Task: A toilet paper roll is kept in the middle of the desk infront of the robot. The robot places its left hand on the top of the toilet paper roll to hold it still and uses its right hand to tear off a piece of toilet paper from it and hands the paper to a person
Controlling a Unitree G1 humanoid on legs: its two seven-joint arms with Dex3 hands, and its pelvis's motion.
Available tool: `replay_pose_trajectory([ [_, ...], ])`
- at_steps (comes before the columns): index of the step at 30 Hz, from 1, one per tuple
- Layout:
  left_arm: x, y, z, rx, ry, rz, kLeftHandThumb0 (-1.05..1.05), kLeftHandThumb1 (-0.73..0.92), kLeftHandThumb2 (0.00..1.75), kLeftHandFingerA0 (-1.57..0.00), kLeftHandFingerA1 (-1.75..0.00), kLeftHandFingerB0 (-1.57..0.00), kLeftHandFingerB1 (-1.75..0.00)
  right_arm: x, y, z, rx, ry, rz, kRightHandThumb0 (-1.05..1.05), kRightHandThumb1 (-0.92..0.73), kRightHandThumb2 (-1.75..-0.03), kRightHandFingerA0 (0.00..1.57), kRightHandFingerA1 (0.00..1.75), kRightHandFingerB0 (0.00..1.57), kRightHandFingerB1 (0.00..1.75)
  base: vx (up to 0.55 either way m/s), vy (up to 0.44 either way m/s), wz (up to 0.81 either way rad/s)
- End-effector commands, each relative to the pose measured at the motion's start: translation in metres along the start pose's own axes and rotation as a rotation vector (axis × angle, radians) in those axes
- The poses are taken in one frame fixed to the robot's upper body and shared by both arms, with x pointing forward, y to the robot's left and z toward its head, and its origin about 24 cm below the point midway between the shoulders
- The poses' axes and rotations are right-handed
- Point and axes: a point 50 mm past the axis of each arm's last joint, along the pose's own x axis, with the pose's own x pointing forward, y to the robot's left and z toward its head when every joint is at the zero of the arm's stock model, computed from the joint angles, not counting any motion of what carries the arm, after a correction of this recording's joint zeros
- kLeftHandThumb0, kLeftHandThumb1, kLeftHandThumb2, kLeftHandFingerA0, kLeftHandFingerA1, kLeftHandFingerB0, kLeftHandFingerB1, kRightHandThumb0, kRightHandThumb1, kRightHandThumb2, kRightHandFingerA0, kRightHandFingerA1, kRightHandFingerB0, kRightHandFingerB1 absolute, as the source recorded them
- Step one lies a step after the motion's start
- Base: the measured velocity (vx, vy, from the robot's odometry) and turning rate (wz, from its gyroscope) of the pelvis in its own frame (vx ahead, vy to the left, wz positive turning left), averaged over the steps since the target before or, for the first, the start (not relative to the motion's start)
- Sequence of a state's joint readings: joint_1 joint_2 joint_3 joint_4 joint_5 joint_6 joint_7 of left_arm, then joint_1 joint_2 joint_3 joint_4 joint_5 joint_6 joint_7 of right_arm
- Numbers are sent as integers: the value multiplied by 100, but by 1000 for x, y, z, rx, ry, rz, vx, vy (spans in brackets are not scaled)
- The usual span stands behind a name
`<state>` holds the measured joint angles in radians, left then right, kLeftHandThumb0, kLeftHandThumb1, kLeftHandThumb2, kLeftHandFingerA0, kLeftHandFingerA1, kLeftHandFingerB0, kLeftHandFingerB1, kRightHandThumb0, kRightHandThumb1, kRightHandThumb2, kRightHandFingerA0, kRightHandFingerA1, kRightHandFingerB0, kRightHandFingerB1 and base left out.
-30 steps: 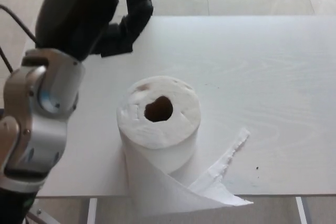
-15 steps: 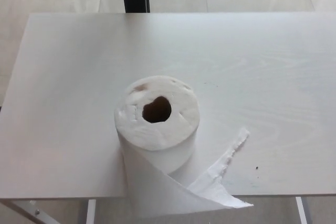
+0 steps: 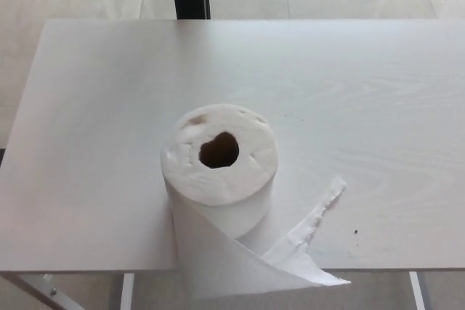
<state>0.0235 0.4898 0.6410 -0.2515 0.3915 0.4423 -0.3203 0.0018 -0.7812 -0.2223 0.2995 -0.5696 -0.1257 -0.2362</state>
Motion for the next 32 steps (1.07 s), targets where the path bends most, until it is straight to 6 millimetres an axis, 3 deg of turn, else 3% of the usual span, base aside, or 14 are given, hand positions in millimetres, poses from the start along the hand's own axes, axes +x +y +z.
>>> replay_pose_trajectory([
  [1, -161, 49, -243, -328, 736, 224, -90, 91, 68, -17, -55, -2, -39, -97, -46, -159, 354, 753, -200, -102, -73, -107, 0, 25, 0, 10, 0, 0, 0],
  [4, -168, 29, -259, -367, 832, 235, -88, 72, 110, -10, -58, -2, -42, -122, -30, -170, 448, 907, -323, -88, -63, -101, 0, 31, 0, 24, 0, 0, 0],
  [7, -166, 18, -262, -492, 871, 287, -88, 91, 68, -16, -57, -3, -41, -137, -17, -173, 631, 1019, -466, -63, -75, -66, 0, 31, 11, 30, 0, 0, 0],
  [8, -164, 7, -265, -531, 906, 316, -86, 73, 108, -59, -81, -7, -49, -146, -7, -174, 697, 1095, -534, -61, -57, -96, 0, 41, 4, 37, 0, 0, 0],
  [11, -164, -8, -268, -640, 935, 374, -84, 73, 107, -96, -104, -4, -47, -157, 2, -176, 781, 1159, -589, -66, -62, -100, 1, 42, 1, 31, 0, 0, 0],
  [15, -174, -46, -270, -635, 1011, 313, -79, 92, 70, -54, -111, -10, -58, -175, 27, -171, 808, 1271, -610, -60, -83, -65, 0, 47, 10, 30, 0, 0, 0],
  [16, -178, -52, -271, -548, 1051, 236, -72, 69, 112, -74, -108, -7, -57, -180, 32, -171, 795, 1309, -597, -59, -82, -65, 1, 51, 12, 30, 0, 0, 0],
  [17, -182, -56, -273, -488, 1071, 189, -75, 87, 68, -87, -136, -22, -61, -184, 37, -171, 776, 1340, -601, -59, -80, -64, 7, 62, 15, 33, 0, 0, 0],
  [20, -197, -54, -278, -390, 1082, 92, -75, 85, 65, -64, -104, -25, -59, -193, 52, -165, 811, 1365, -623, -56, -77, -64, 5, 65, 16, 38, 0, 0, 0],
  [22, -205, -51, -282, -346, 1127, 56, -73, 85, 65, -49, -86, -29, -60, -201, 66, -159, 923, 1361, -612, -56, -56, -88, 51, 99, 17, 53, 0, 0, 0],
  [25, -214, -49, -287, -367, 1175, 27, -63, 81, 64, -38, -68, -27, -56, -213, 77, -160, 937, 1405, -432, -54, -59, -60, 86, 141, 27, 46, 0, 0, 0],
  [26, -218, -48, -289, -371, 1194, 10, -61, 78, 63, -39, -69, -31, -56, -218, 79, -163, 934, 1427, -320, -62, -53, -87, 57, 93, 16, 50, 0, 0, 0],
  [30, -220, -51, -290, -374, 1194, -38, -58, 71, 60, -65, -64, -41, -53, -232, 85, -166, 835, 1465, 237, -47, -62, -58, 67, 80, 42, 50, 0, 0, 0],
  [32, -218, -51, -290, -354, 1183, -56, -53, 53, 97, -68, -74, -34, -59, -232, 86, -164, 764, 1399, 385, -46, -43, -87, 68, 77, 54, 65, 0, 0, 0],
])
